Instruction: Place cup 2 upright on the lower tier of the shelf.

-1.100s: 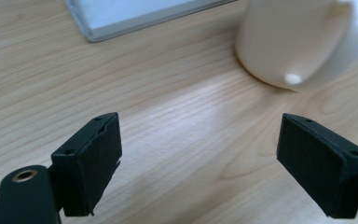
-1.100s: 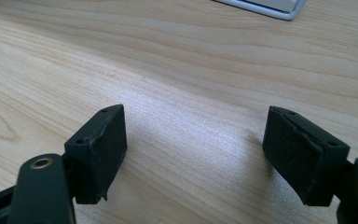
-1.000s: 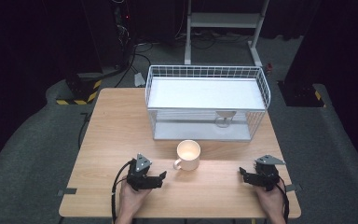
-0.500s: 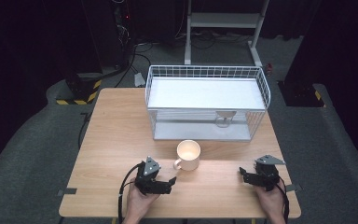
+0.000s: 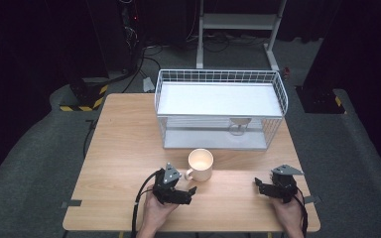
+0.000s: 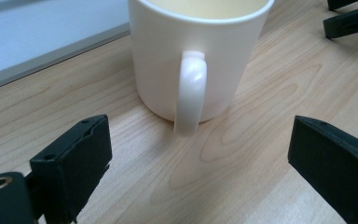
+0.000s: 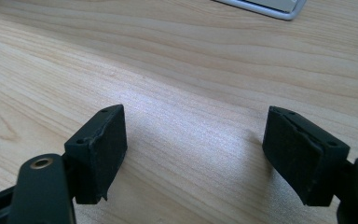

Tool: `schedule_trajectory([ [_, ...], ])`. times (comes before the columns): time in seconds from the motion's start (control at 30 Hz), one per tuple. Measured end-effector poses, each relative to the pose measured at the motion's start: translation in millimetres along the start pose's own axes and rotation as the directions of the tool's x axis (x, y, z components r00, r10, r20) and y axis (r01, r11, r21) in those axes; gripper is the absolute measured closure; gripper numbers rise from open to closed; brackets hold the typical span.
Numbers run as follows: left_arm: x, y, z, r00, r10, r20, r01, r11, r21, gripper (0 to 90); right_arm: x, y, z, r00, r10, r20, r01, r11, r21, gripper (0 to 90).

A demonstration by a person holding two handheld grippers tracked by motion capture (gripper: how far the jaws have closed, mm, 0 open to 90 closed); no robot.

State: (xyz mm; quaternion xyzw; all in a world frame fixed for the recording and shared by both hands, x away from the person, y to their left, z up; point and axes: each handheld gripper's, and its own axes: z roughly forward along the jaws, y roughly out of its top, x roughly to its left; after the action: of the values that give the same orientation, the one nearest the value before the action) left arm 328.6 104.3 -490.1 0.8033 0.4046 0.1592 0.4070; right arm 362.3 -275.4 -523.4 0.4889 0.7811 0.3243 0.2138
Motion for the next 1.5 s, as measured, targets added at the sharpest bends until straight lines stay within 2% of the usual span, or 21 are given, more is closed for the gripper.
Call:
schedule_trajectory([
  [0.27, -2.6, 10.9, 11.9, 0.9998, 0.01, -0.015, -0.01, 0.9999, 0.005, 6.2, -0.2, 0.0, 0.1, 1.0, -0.002, 0.0, 0.002, 1.0, -0.001, 21.8],
  [0.6, -3.3, 21.5, 24.9, 0.9997, 0.002, -0.023, -0.002, 1.0, -0.004, 5.7, -0.2, 0.0, 0.1, 1.0, -0.002, 0.0, 0.002, 1.0, -0.002, 21.8],
  [1.0, -3.8, 30.6, 40.0, 0.9998, -0.021, -0.005, 0.021, 0.9996, -0.017, 5.2, -0.2, 0.0, 0.1, 1.0, -0.002, 0.0, 0.002, 1.0, -0.001, 21.8],
  [1.13, -4.8, 33.6, 43.3, 0.9998, -0.009, -0.02, 0.009, 0.9999, -0.015, 4.6, -0.2, 0.0, 0.1, 1.0, -0.002, 0.0, 0.002, 1.0, -0.002, 21.8],
  [1.33, -3.7, 38.0, 48.1, 0.9994, -0.017, -0.031, 0.017, 0.9997, -0.017, 4.8, -0.2, 0.0, 0.1, 1.0, -0.002, 0.0, 0.002, 1.0, -0.001, 21.8],
  [1.5, -4.1, 41.4, 51.8, 0.9988, -0.003, -0.05, 0.002, 0.9997, -0.023, 5.6, -0.2, 0.0, 0.1, 1.0, -0.002, 0.0, 0.002, 1.0, -0.001, 21.8],
])
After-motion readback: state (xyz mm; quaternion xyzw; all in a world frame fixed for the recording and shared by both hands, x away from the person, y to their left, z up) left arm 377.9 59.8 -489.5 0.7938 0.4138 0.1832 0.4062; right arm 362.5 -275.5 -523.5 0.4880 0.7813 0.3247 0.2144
